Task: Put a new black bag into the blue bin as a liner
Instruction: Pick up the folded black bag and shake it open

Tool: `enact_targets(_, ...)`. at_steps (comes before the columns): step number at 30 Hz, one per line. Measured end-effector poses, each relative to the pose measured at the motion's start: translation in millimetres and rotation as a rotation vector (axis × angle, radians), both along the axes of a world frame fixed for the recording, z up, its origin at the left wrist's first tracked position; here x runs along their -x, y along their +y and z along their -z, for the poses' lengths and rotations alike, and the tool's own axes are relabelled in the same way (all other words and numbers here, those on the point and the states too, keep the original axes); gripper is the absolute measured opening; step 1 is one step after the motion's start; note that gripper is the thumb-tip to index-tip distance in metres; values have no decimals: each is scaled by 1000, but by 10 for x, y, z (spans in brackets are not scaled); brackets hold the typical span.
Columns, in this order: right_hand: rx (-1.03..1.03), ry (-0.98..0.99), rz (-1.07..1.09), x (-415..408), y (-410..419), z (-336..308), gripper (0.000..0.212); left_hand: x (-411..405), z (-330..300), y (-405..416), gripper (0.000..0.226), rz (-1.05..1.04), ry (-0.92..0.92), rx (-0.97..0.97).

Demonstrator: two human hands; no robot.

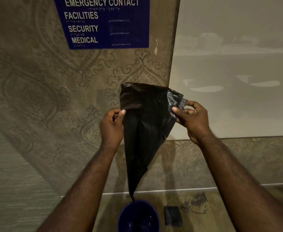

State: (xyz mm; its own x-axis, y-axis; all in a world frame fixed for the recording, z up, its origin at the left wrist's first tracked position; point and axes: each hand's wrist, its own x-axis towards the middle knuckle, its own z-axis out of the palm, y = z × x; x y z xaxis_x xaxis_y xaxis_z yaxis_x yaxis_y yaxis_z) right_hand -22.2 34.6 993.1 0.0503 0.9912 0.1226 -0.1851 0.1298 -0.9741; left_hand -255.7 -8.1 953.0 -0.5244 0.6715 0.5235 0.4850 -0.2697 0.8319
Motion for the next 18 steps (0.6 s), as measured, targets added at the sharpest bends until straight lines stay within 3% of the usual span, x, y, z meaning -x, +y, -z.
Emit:
enact_targets(5,26,28,93,-150,17,247,25,147,72,67,13,-73,-6,70)
enact_targets(9,40,46,68,-250,5,316,29,252,172,116,20,-121,-31,115)
enact_targets(12,-7,15,24,-337,-29,342,12,376,271,149,22,-140,-138,182)
enact_targets(15,-34,-3,5,-336,-65,353,12,408,338,168,21,-137,-186,246)
enact_targets(18,-38,-14,4,-250,-85,378,9,324,397,140,17,-254,-318,192)
